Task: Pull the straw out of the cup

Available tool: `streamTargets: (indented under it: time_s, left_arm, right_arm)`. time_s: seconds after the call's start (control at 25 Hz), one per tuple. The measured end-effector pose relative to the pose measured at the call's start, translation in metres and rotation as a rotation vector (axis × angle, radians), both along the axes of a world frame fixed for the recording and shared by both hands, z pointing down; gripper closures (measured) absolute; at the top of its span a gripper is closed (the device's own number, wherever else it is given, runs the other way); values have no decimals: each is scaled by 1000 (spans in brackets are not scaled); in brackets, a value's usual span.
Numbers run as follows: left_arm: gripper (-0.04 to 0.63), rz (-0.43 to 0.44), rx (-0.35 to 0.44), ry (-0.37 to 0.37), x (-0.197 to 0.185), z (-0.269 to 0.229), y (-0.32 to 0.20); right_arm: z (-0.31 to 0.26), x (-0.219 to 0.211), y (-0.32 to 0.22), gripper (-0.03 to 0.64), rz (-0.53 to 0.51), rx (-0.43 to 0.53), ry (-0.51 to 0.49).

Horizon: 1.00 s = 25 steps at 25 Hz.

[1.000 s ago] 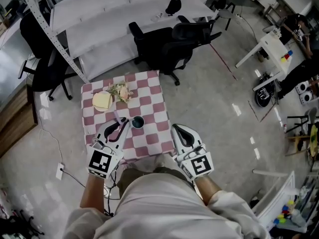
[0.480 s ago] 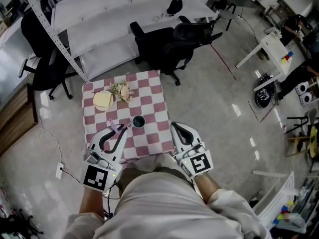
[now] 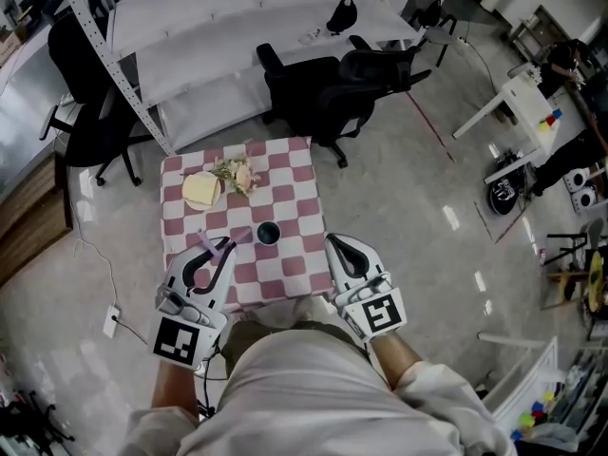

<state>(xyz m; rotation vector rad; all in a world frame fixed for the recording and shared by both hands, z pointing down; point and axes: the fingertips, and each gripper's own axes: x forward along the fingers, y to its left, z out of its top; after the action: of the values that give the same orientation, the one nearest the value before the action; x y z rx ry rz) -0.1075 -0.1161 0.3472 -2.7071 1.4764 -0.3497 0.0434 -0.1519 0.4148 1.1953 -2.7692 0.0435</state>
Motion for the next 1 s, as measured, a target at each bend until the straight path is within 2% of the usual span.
streamTargets:
  time_s: [1.0]
  left_arm:
    - [561, -7, -9, 4, -3, 8, -9]
  right_arm:
    - [2, -5, -1, 614, -18, 8, 18]
